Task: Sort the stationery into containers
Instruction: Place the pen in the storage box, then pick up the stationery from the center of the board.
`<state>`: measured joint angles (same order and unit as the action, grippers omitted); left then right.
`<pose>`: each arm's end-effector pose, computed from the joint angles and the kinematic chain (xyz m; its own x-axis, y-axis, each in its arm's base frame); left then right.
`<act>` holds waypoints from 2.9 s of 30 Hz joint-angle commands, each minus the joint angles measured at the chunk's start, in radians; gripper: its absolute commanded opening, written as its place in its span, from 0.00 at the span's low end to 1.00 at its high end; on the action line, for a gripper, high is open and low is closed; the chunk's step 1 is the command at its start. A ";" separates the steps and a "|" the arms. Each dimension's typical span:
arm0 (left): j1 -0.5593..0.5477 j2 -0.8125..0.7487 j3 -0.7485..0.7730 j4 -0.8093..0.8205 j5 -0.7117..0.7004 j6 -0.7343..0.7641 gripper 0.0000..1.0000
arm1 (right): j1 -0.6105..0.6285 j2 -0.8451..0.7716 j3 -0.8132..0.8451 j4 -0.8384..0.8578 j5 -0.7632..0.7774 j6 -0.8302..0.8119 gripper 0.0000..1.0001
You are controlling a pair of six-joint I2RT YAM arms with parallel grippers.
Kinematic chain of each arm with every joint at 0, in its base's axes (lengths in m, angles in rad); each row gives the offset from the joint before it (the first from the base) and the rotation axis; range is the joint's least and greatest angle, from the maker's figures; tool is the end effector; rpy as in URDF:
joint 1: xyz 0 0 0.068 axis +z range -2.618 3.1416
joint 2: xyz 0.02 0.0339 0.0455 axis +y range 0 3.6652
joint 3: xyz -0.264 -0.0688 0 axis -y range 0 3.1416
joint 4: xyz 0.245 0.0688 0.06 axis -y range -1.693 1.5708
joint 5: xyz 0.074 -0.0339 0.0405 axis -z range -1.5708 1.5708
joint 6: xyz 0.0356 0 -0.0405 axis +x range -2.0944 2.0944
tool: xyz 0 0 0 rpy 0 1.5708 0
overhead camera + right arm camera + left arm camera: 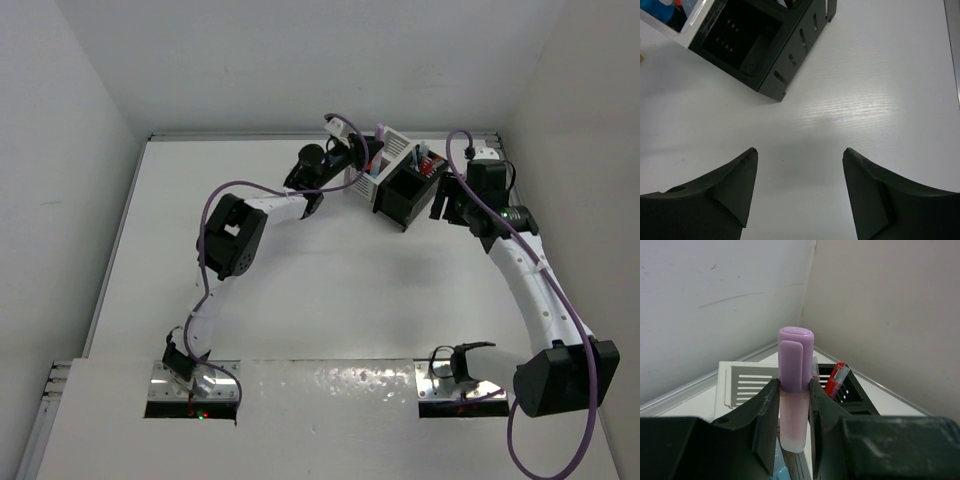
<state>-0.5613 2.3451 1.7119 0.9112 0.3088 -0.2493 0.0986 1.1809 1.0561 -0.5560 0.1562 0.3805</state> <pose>0.4525 -0.2973 0.2352 0.0390 -0.3022 -0.9525 0.7885 0.5948 -0.1564 0.2544 0.0196 0.3180 -0.5730 0.3120 -0.7579 0.2540 0.9468 0.1977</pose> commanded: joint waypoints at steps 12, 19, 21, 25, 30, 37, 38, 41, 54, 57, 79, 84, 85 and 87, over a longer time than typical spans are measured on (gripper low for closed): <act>-0.020 0.034 -0.087 0.031 -0.114 0.185 0.02 | -0.019 -0.007 0.090 -0.087 0.029 -0.058 0.69; -0.023 0.026 -0.109 -0.005 -0.117 0.229 0.55 | -0.019 -0.026 0.091 -0.093 0.017 -0.048 0.69; -0.023 0.022 -0.091 -0.006 -0.123 0.243 0.69 | -0.017 -0.035 0.093 -0.090 0.013 -0.042 0.69; -0.012 -0.004 0.020 -0.046 -0.122 0.283 0.86 | -0.016 -0.043 0.111 -0.087 -0.047 -0.058 0.69; 0.027 -0.107 0.188 -0.248 -0.152 0.263 0.94 | 0.019 0.002 0.168 -0.065 -0.148 -0.141 0.66; 0.103 -0.343 0.342 -0.859 -0.398 0.337 0.60 | 0.171 0.261 0.444 0.055 -0.244 -0.132 0.30; 0.136 -0.371 0.324 -0.908 -0.434 0.331 0.54 | 0.205 0.319 0.474 0.092 -0.265 -0.124 0.38; 0.207 -0.499 0.263 -1.127 -0.485 0.260 0.49 | 0.257 0.425 0.563 0.168 -0.282 -0.103 0.70; 0.460 -0.981 -0.414 -1.230 -0.459 0.211 0.74 | 0.441 1.114 1.147 0.176 -0.158 0.000 0.95; 0.465 -1.003 -0.486 -1.218 -0.418 0.211 0.74 | 0.454 1.167 1.084 0.269 -0.078 -0.003 0.95; 0.500 -0.991 -0.528 -1.193 -0.419 0.180 0.76 | 0.515 1.511 1.219 0.488 0.167 0.101 0.72; 0.518 -0.975 -0.522 -1.187 -0.399 0.168 0.77 | 0.513 1.514 1.216 0.507 0.194 0.100 0.42; 0.520 -0.974 -0.520 -1.186 -0.396 0.163 0.77 | 0.513 1.511 1.214 0.507 0.194 0.098 0.30; 0.523 -0.971 -0.518 -1.186 -0.390 0.162 0.77 | 0.513 1.485 1.193 0.540 0.162 0.086 0.22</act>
<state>-0.0517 1.3705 1.1774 -0.3180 -0.0990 -0.0692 0.6052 2.6942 2.2387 -0.0986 0.3180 0.4717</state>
